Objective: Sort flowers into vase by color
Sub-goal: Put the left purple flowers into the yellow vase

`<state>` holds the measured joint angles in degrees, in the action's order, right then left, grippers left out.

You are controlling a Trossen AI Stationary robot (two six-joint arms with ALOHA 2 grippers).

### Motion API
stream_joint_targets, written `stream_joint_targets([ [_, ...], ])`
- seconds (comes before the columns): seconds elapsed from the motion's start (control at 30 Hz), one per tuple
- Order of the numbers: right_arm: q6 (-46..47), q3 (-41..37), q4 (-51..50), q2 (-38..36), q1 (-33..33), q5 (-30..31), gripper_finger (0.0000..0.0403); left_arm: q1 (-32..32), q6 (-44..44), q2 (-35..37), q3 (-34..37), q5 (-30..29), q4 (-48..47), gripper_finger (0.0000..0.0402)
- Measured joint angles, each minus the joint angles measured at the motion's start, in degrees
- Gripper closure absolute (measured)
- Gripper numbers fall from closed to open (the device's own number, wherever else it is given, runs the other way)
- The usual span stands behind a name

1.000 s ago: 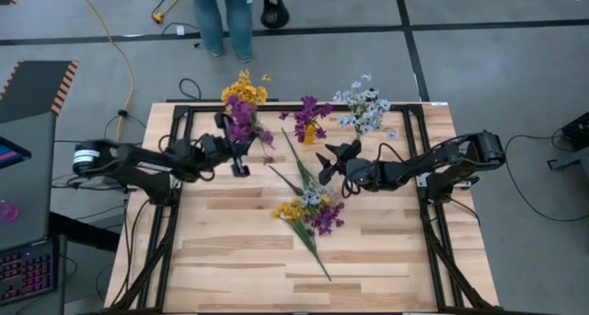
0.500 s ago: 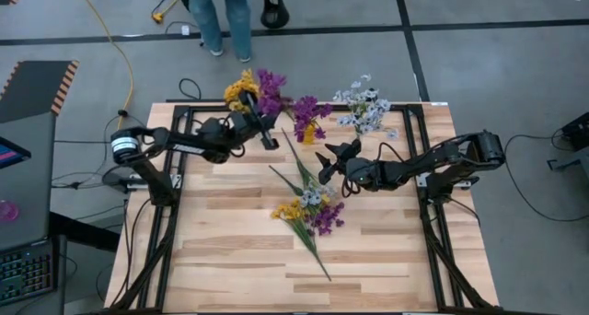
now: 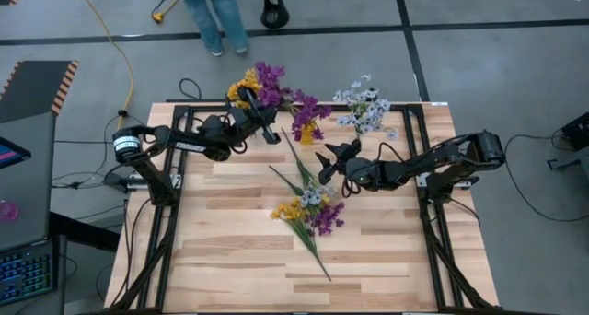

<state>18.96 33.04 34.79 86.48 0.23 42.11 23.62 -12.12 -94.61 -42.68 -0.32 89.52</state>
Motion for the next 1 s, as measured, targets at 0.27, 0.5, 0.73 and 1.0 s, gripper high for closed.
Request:
stream_joint_targets([
  [0.27,0.0,0.0,0.0,0.0,0.0,0.0,0.0162,0.0,0.4,0.0,0.0,-1.1,0.0,0.0392],
  [0.5,0.0,0.0,0.0,0.0,0.0,0.0,0.0162,-0.1,2.4,-1.4,-0.1,-1.1,0.1,0.0392],
  [0.73,0.0,0.0,0.0,0.0,0.0,0.0,0.0162,-0.6,3.2,-7.3,-6.3,-1.0,0.0,0.0392],
  [1.0,0.0,0.0,0.0,0.0,0.0,0.0,0.0162,-0.6,2.8,-10.5,-8.9,-1.6,0.0,0.0392],
])
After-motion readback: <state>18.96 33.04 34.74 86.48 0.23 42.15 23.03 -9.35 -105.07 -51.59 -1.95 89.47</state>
